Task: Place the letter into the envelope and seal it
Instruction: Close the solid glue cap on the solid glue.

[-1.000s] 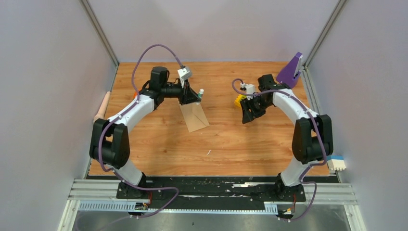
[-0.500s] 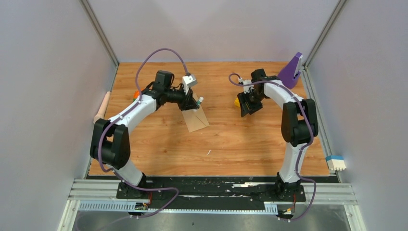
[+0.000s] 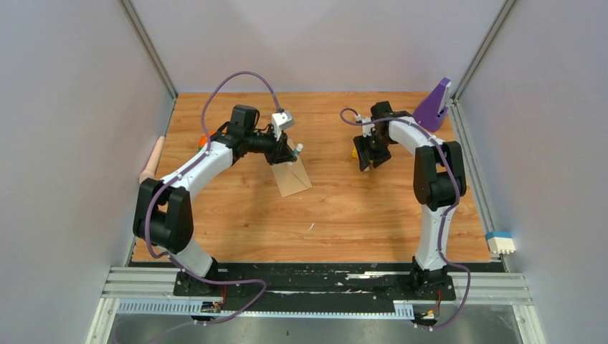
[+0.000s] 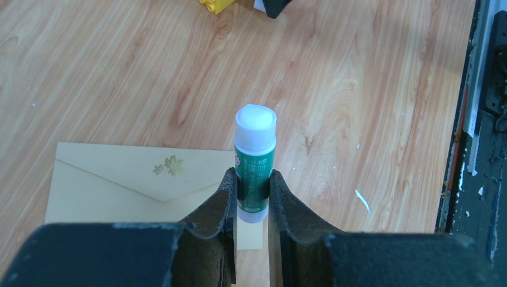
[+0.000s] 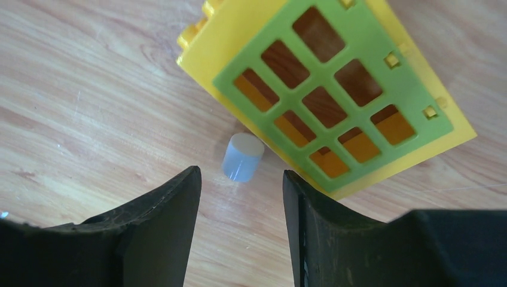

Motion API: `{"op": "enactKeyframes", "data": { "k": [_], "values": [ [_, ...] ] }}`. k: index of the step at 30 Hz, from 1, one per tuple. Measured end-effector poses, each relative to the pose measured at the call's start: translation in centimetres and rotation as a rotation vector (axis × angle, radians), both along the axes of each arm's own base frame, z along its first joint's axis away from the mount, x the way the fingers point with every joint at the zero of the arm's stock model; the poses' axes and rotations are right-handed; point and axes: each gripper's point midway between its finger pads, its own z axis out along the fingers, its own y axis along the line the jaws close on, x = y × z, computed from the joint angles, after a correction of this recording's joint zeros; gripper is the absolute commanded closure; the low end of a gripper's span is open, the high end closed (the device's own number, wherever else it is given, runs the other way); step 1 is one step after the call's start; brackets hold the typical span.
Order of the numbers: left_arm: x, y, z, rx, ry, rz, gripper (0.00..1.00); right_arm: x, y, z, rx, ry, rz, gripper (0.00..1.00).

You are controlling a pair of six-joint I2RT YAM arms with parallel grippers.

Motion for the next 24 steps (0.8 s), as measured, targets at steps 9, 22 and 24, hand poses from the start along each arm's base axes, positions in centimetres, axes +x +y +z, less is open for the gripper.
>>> {"op": "enactKeyframes", "data": {
  "k": [9,22,24],
  "values": [
    [-0.1,0.1,-0.2,0.003,0.004,0.002,1.00,2.6,0.4,0.3,-0.003,-0.024,-0.008,0.50],
    [-0.3,0.1,0.1,0.001,-0.006,0.000,1.00,2.4,0.6,-0.8,-0.018,0.139,0.017,0.64],
    [-0.3,0.1,0.2,0.000,-0.010,0.000,1.00,2.0,0.5,-0.9,-0.020,0.160,0.024,0.64]
  ]
}}
